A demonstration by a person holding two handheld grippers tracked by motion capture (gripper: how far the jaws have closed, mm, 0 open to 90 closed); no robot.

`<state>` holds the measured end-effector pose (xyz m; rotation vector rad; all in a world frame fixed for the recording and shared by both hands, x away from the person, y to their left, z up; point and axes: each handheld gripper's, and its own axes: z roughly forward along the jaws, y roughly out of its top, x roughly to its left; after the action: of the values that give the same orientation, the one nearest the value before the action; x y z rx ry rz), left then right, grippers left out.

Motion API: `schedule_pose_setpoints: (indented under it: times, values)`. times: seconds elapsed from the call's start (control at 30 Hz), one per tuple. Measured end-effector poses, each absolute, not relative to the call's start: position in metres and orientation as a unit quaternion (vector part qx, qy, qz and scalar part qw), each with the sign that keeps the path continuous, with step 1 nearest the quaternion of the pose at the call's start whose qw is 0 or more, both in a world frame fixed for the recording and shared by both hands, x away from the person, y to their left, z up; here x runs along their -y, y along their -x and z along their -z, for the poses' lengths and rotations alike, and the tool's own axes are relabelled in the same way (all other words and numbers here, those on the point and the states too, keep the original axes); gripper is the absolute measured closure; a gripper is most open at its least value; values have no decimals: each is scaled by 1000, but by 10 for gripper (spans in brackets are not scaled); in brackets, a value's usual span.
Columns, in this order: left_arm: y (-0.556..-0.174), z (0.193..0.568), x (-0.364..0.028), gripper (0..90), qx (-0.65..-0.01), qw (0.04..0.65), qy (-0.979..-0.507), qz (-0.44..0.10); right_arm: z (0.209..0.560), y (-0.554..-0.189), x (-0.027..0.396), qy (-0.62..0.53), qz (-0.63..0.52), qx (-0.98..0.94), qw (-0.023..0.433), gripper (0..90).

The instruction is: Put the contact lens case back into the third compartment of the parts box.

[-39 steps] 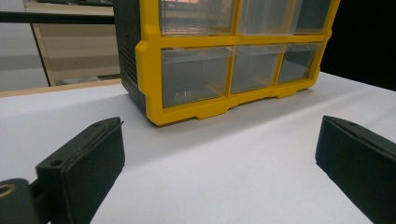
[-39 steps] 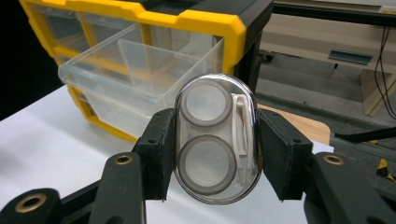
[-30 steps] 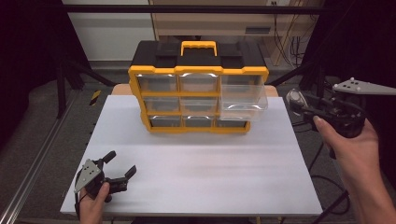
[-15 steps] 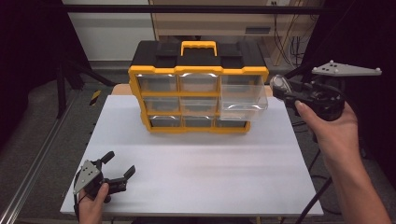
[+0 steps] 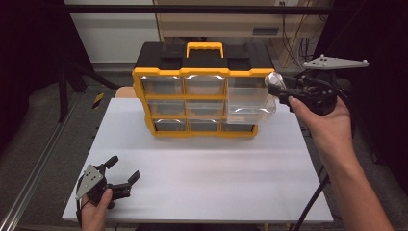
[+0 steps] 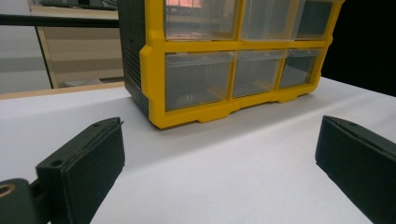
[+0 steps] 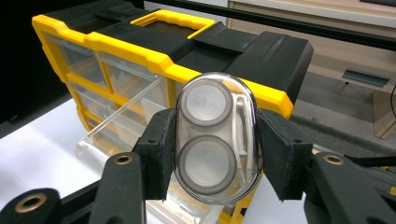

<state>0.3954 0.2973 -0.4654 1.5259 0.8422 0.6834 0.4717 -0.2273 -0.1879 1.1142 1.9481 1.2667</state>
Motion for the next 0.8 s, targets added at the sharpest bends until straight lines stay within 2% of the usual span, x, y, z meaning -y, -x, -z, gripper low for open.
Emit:
schedule_pose_setpoints:
  times: [0.8]
  values:
    - [-395,465,-298,11,-362,595,-655,-293,192,-485,203,-405,-462,-742,268,490]
